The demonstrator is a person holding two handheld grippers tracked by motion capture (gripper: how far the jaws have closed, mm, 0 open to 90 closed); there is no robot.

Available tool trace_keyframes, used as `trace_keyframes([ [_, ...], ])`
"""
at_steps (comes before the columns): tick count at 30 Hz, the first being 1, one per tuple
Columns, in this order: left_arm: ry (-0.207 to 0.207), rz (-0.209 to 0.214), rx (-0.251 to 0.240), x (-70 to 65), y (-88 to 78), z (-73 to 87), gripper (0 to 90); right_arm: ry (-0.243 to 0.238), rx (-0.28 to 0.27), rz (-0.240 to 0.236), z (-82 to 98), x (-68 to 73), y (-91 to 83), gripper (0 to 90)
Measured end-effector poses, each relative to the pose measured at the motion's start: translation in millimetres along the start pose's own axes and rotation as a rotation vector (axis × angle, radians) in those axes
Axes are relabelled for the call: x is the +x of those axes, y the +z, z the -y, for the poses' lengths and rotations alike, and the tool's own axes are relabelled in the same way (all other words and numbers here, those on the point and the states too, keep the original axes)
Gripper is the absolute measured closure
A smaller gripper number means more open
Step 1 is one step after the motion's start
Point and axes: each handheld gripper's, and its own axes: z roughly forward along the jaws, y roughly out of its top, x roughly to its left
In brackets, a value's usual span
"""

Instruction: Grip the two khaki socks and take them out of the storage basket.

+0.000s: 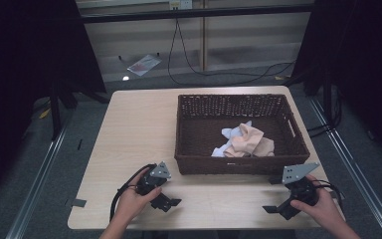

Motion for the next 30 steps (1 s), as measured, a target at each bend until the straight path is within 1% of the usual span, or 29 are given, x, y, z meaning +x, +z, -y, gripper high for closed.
trace_keyframes([
  [1, 0.021, -0.002, 0.020, 1.4, -0.8, -0.1, 0.4, 0.000, 0.000, 0.000, 0.0, 0.0, 0.0, 3.2],
  [2, 0.019, -0.001, 0.020, 1.3, -0.3, 0.1, 0.4, -0.011, 0.007, 0.003, -1.5, 0.9, 0.1, 3.2],
  [3, -0.005, -0.001, 0.004, -0.3, 0.9, 0.7, 0.4, -0.019, 0.013, 0.003, -3.3, 2.0, 0.6, 3.3],
  [5, -0.003, -0.003, 0.011, -0.1, 0.8, 1.1, 0.4, -0.035, 0.029, -0.004, -6.9, 4.9, 2.4, 3.3],
  [7, -0.010, 0.000, 0.006, 0.5, 0.4, 1.3, 0.4, -0.045, 0.052, -0.015, -9.5, 7.2, 5.1, 3.5],
  [8, -0.015, 0.001, 0.004, 0.8, 0.1, 1.5, 0.5, -0.053, 0.070, -0.010, -10.9, 8.7, 6.2, 3.5],
  [10, -0.014, -0.002, 0.006, 2.0, -0.6, 2.0, 0.5, -0.072, 0.090, -0.012, -13.5, 10.7, 7.7, 3.5],
  [11, -0.022, -0.001, 0.004, 1.9, -0.3, 2.3, 0.4, -0.074, 0.097, -0.019, -15.0, 11.7, 7.9, 3.6],
  [12, -0.021, -0.001, 0.008, 2.2, -0.2, 2.7, 0.4, -0.075, 0.096, -0.030, -15.7, 12.0, 8.0, 4.0],
  [14, -0.004, 0.002, 0.023, 3.9, -0.5, 2.7, 0.4, -0.067, 0.102, -0.036, -16.3, 11.6, 6.7, 4.0],
  [15, -0.014, 0.000, 0.021, 3.4, -0.3, 2.7, 0.4, -0.070, 0.109, -0.029, -16.8, 10.7, 4.6, 3.9],
  [16, -0.020, 0.002, 0.010, 3.2, 0.2, 2.7, 0.5, -0.066, 0.107, -0.035, -17.6, 10.7, 3.6, 4.0],
  [18, -0.015, 0.002, 0.015, 3.6, -0.1, 2.4, 0.5, -0.064, 0.108, -0.039, -20.6, 11.4, 1.2, 4.4],
  [20, -0.020, 0.002, 0.012, 3.5, 0.2, 2.3, 0.5, -0.068, 0.115, -0.035, -22.5, 11.9, 0.2, 4.5],
  [21, -0.030, 0.002, 0.007, 3.0, 0.9, 2.4, 0.5, -0.077, 0.135, -0.042, -27.3, 11.9, -0.4, 4.9],
  [22, -0.032, 0.004, 0.007, 2.9, 1.2, 2.5, 0.5, -0.077, 0.135, -0.042, -27.3, 11.9, -0.4, 4.9],
  [23, -0.051, 0.002, -0.007, 1.7, 2.1, 2.7, 0.5, -0.074, 0.143, -0.047, -29.6, 11.6, -0.4, 4.7],
  [24, -0.034, 0.005, 0.008, 2.8, 1.0, 2.6, 0.4, -0.076, 0.151, -0.050, -32.1, 11.6, -0.1, 4.7],
  [25, -0.030, 0.007, 0.012, 3.3, 0.4, 2.5, 0.5, -0.083, 0.168, -0.051, -37.0, 11.9, -0.2, 4.7],
  [26, -0.021, 0.006, 0.014, 4.0, 0.0, 2.5, 0.5, -0.082, 0.168, -0.055, -39.4, 12.3, 0.1, 4.7],
  [27, -0.022, 0.006, 0.014, 4.3, 0.0, 2.7, 0.5, -0.076, 0.167, -0.062, -41.9, 12.6, 0.1, 4.7],
  [28, -0.042, 0.006, 0.005, 3.7, 1.0, 3.3, 0.5, -0.080, 0.172, -0.061, -44.3, 12.3, -0.2, 4.8],
  [30, -0.040, 0.010, 0.007, 4.0, 1.1, 3.4, 0.5, -0.073, 0.174, -0.063, -46.7, 12.8, -0.4, 4.7],
])
